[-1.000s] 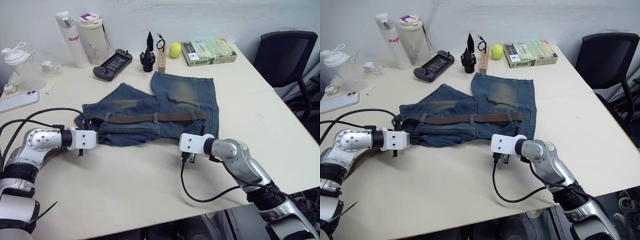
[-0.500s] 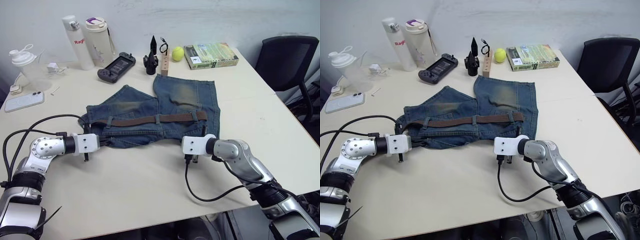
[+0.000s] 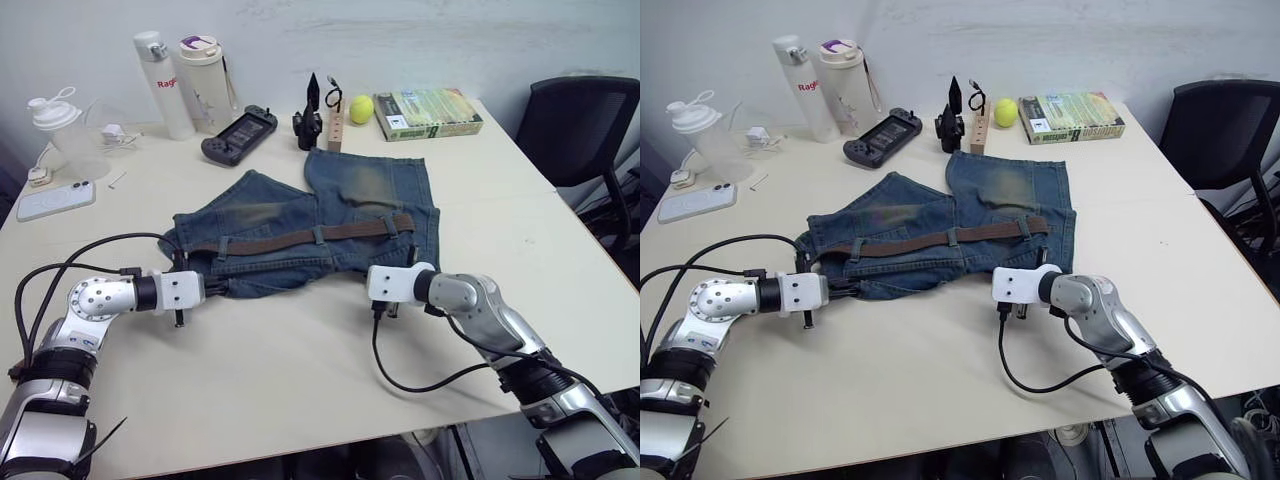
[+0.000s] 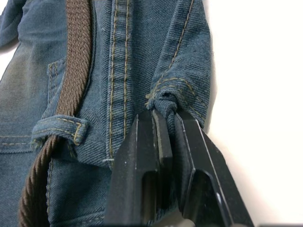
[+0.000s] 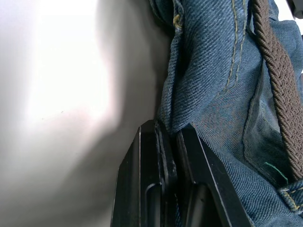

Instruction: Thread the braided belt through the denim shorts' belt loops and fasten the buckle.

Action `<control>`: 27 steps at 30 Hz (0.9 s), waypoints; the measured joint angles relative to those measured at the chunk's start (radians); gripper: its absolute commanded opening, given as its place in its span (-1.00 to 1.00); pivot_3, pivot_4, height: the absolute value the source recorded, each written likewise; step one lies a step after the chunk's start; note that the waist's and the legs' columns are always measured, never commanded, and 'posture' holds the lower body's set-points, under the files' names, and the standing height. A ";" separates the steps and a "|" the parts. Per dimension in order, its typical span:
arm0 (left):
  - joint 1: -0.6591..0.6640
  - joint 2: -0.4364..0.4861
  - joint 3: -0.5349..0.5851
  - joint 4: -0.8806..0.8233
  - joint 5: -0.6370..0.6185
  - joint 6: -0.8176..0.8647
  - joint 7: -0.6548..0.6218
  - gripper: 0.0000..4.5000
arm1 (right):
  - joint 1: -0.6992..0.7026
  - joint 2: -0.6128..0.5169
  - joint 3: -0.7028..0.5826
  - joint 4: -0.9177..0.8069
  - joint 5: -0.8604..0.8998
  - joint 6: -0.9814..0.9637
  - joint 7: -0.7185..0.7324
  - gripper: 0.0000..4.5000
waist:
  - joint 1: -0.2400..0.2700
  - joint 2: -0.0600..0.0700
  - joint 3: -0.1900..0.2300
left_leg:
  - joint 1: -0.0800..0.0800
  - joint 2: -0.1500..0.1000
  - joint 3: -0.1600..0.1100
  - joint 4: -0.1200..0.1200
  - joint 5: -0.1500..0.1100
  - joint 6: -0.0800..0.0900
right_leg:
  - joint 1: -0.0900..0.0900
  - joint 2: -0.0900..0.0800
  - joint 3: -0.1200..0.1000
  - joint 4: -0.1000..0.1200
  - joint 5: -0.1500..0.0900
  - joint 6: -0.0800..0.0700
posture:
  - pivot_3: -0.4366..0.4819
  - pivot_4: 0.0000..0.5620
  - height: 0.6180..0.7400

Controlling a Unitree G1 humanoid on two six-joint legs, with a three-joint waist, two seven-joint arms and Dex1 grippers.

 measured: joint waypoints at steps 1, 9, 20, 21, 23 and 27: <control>0.000 -0.001 0.000 -0.003 -0.003 -0.001 -0.004 -0.30 | 0.002 0.000 -0.011 -0.003 0.009 0.004 0.004 -0.34 | 0.001 0.000 0.000 | 0.000 0.000 0.000 0.000 0.000 0.000 | 0.000 0.000 0.000 0.000 0.000 0.000 | -0.05 -0.47 0.73; 0.098 0.050 0.028 -0.218 -0.195 0.226 -0.207 0.63 | 0.039 -0.098 -0.140 -0.133 0.195 0.168 0.189 1.00 | 0.007 0.003 0.007 | -0.007 0.000 -0.002 0.000 -0.002 0.002 | -0.001 0.001 -0.002 -0.004 0.001 0.001 | -0.05 -0.47 0.73; -0.139 0.107 0.119 -0.217 -0.400 0.780 -0.358 0.63 | -0.414 -0.104 -0.266 0.149 0.454 0.532 0.331 1.00 | -0.005 0.006 0.026 | -0.021 0.001 -0.001 0.002 0.005 0.001 | -0.016 0.011 -0.006 -0.001 0.002 0.003 | -0.05 -0.47 0.73; -0.183 0.086 0.117 -0.152 -0.388 0.812 -0.342 0.63 | -0.461 -0.076 -0.261 0.250 0.439 0.531 0.297 1.00 | -0.005 0.006 0.026 | -0.023 0.000 0.000 0.003 0.006 0.001 | -0.018 0.011 -0.006 0.001 0.002 0.003 | -0.05 -0.47 0.73; -0.233 0.053 0.114 -0.053 -0.356 0.842 -0.321 0.63 | -0.504 -0.041 -0.250 0.399 0.418 0.522 0.259 1.00 | -0.006 0.005 0.026 | -0.026 -0.001 0.001 0.003 0.006 0.002 | -0.021 0.011 -0.007 0.001 0.002 0.003 | -0.05 -0.47 0.73; -0.312 -0.007 0.100 0.110 -0.274 0.843 -0.275 0.63 | -0.574 0.023 -0.246 0.636 0.397 0.486 0.225 1.00 | -0.008 0.005 0.026 | -0.033 -0.001 0.001 0.005 0.007 0.003 | -0.027 0.012 -0.010 0.002 0.002 0.004 | -0.05 -0.47 0.73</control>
